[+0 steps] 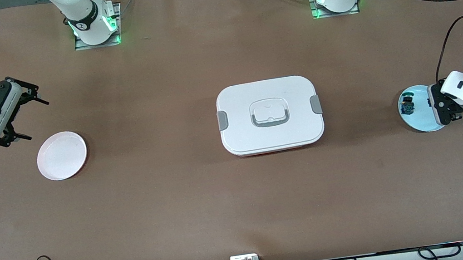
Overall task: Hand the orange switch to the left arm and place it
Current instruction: 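Lower the orange switch onto the blue plate and open the left gripper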
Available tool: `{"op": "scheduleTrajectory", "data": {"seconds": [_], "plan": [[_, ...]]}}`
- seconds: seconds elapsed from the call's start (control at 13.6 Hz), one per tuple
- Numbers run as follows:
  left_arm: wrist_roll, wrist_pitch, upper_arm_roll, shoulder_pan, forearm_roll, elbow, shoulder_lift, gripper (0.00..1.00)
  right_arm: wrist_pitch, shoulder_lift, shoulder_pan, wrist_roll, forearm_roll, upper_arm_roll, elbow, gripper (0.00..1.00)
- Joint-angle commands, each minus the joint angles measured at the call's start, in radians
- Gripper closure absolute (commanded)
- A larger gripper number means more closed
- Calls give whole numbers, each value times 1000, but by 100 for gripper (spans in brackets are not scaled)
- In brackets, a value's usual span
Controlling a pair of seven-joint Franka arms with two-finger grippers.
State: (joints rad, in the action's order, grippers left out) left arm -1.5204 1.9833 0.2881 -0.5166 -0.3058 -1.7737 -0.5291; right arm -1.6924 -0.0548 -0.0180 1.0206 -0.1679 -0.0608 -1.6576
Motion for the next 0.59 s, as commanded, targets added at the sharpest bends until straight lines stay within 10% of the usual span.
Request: {"op": "scheduleTrajectory", "data": {"seconds": [0.0, 0.51], "plan": [[-72, 99, 13, -39, -33, -75, 8, 88, -6, 23, 16, -43, 21, 12, -14, 0], [-170, 261, 13, -66, -95, -92, -64, 88, 71, 58, 32, -532, 63, 13, -22, 0]]}}
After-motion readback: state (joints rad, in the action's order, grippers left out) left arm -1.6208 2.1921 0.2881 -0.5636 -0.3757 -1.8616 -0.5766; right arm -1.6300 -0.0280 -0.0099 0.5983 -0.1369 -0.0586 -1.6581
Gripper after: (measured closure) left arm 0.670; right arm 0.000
